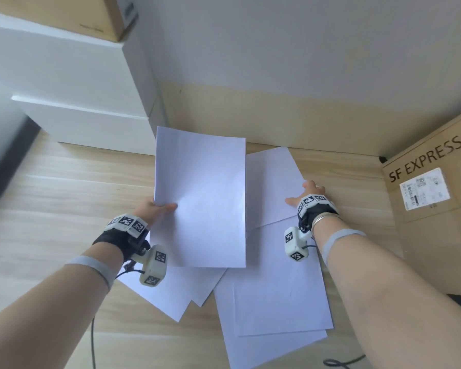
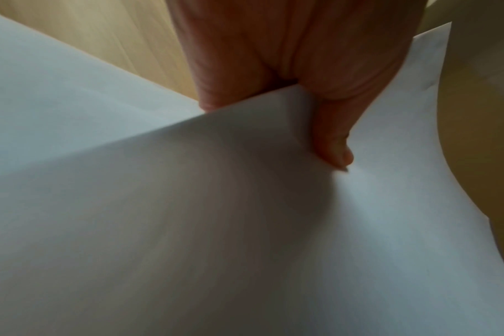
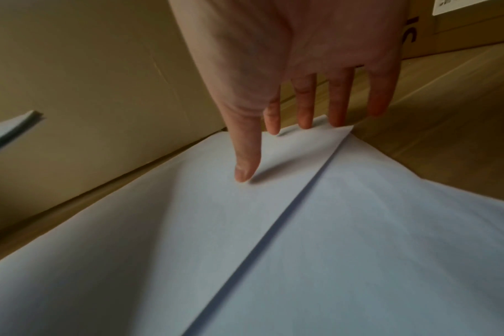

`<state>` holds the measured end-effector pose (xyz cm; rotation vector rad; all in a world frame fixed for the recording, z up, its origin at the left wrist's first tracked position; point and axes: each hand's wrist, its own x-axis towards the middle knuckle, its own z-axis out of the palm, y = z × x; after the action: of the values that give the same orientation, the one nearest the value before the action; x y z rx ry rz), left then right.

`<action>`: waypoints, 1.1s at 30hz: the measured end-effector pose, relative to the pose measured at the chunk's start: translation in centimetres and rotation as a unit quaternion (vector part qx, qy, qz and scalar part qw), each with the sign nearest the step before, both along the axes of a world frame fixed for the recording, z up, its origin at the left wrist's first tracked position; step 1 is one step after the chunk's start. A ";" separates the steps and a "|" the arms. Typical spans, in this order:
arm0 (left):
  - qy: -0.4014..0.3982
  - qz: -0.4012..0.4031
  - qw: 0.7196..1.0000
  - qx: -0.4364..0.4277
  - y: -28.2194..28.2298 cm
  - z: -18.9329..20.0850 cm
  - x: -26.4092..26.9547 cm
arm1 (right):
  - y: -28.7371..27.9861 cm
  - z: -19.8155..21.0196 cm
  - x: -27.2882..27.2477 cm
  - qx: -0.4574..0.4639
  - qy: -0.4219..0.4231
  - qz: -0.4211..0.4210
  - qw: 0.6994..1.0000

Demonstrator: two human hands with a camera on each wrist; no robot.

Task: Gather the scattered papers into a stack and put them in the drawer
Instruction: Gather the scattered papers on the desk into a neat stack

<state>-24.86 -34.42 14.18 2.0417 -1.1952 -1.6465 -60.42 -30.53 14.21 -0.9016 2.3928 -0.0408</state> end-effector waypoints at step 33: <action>0.035 -0.051 0.998 0.017 1.3 -0.2 1.7 | 5.4 0.6 1.4 -0.054 0.025 0.091 0.994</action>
<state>-23.18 -33.12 14.03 1.9560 -1.2751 -1.7809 -58.98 -25.14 14.79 -1.1820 2.3622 -0.0782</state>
